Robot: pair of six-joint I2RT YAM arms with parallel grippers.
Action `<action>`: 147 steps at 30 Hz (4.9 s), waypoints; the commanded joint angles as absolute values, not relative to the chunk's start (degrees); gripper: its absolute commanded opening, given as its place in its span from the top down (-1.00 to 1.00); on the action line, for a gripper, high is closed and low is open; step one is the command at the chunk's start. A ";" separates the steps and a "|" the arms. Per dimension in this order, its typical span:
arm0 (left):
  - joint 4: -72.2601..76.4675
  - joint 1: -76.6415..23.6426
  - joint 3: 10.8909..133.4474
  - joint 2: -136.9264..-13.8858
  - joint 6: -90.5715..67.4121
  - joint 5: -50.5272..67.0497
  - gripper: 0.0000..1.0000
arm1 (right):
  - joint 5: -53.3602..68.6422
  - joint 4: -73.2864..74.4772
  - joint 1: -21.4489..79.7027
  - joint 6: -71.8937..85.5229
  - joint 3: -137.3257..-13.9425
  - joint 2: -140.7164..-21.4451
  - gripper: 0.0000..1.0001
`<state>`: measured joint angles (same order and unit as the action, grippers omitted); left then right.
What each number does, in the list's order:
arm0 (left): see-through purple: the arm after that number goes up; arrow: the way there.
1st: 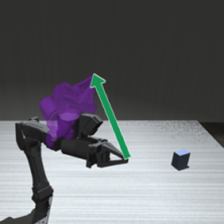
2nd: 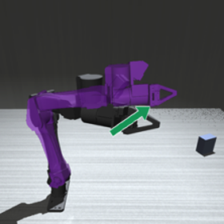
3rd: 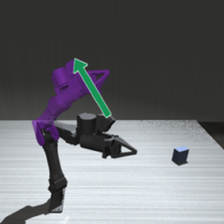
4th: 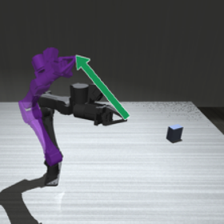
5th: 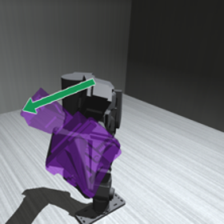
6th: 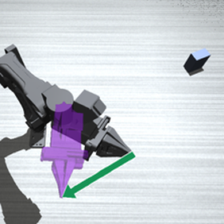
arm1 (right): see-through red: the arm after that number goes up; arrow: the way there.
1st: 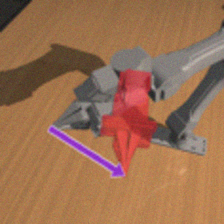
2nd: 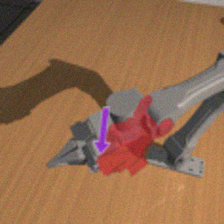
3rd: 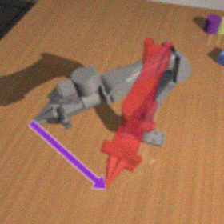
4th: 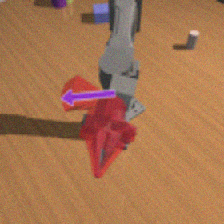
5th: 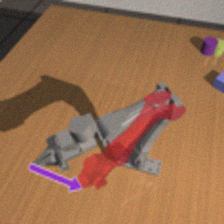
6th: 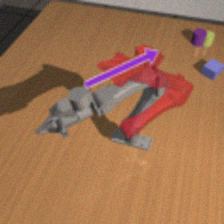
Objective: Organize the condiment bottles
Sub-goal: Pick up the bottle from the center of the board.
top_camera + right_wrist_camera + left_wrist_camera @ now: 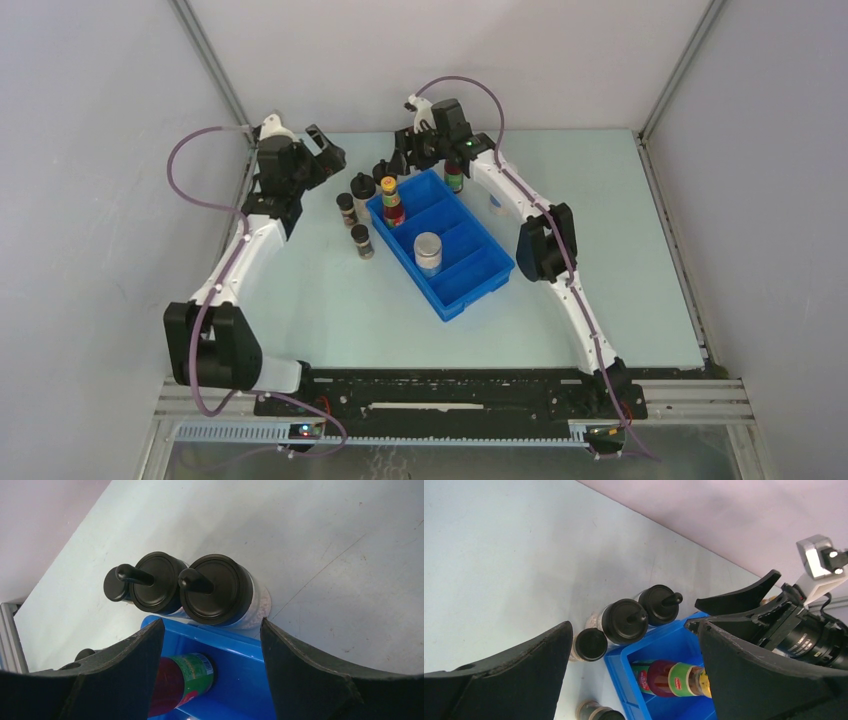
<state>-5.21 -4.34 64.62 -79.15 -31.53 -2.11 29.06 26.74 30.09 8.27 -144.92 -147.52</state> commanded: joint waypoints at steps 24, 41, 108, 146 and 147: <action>-14.94 -3.36 85.67 -92.20 -1.48 5.20 -0.94 | 13.10 19.57 28.73 7.36 -132.65 -125.39 -0.56; -29.03 -3.57 99.41 -102.32 1.80 12.67 -0.69 | 9.31 20.83 29.27 4.54 -128.77 -119.76 -0.57; -41.25 -9.73 103.64 -114.09 2.47 8.04 -0.69 | 9.13 13.93 27.04 5.27 -111.65 -109.86 -0.58; -35.09 -11.16 102.90 -117.14 2.55 4.74 -0.66 | 10.55 12.48 25.53 5.77 -111.26 -111.53 -0.58; -35.01 -11.18 102.92 -117.18 2.58 4.72 -0.66 | 10.55 12.48 25.49 5.79 -111.22 -111.53 -0.58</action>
